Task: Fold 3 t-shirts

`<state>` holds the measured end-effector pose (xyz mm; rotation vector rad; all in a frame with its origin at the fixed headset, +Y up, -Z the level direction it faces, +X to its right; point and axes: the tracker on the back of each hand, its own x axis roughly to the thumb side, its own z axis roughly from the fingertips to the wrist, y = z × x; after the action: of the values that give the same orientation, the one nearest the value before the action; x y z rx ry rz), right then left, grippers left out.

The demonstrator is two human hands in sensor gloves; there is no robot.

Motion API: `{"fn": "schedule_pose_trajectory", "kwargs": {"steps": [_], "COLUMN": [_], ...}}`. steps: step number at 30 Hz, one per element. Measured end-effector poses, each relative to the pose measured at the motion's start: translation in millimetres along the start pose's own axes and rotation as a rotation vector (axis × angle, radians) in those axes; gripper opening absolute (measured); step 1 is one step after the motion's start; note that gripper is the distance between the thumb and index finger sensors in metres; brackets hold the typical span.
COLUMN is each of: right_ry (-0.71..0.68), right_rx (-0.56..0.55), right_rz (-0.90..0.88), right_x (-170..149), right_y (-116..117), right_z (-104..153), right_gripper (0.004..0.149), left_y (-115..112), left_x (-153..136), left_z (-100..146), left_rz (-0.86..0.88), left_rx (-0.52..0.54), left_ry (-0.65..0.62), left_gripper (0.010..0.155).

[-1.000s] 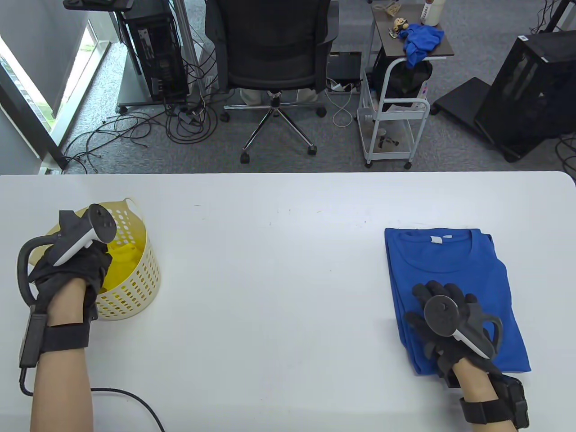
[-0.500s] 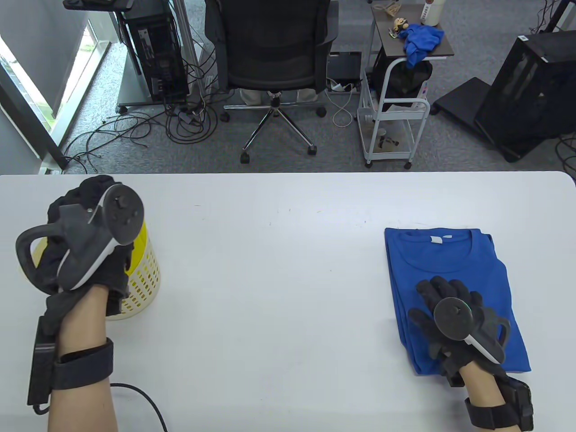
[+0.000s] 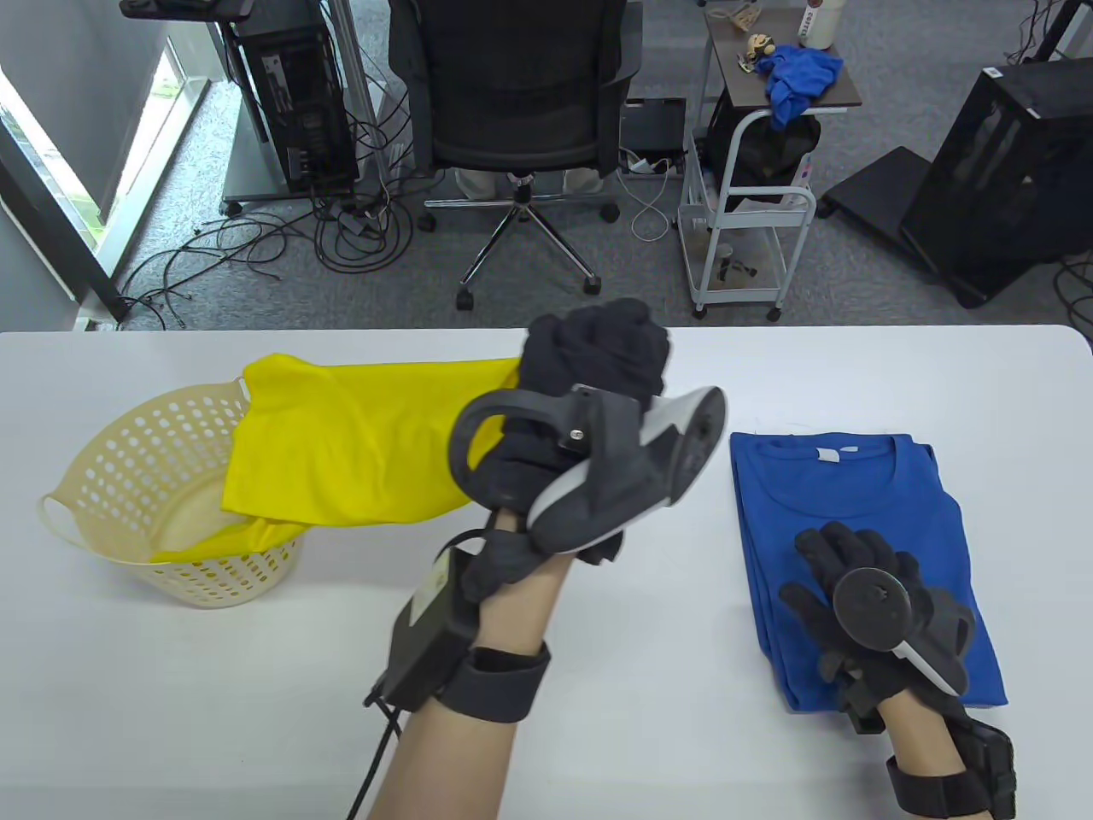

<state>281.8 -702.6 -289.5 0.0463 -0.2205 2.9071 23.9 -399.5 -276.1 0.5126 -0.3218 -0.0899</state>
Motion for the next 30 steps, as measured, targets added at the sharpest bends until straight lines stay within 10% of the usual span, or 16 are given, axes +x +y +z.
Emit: {"fn": "schedule_pose_trajectory", "kwargs": {"steps": [9, 23, 30], "right_ry": [-0.016, -0.150, -0.325], "right_rx": [-0.035, -0.092, 0.166], "right_rz": [-0.036, -0.047, 0.243], "right_x": [-1, 26, 78], "right_y": [-5, -15, 35], "right_z": [3, 14, 16], "right_gripper": [0.065, 0.052, 0.069], "left_y": [-3, -53, -83], "left_x": [74, -63, -93], "left_z": [-4, 25, 46], "left_rz": [0.017, -0.169, -0.146], "left_rx": [0.026, -0.215, -0.283], "left_ry": [-0.143, 0.152, 0.183], "left_gripper": [0.045, 0.045, 0.045]}}
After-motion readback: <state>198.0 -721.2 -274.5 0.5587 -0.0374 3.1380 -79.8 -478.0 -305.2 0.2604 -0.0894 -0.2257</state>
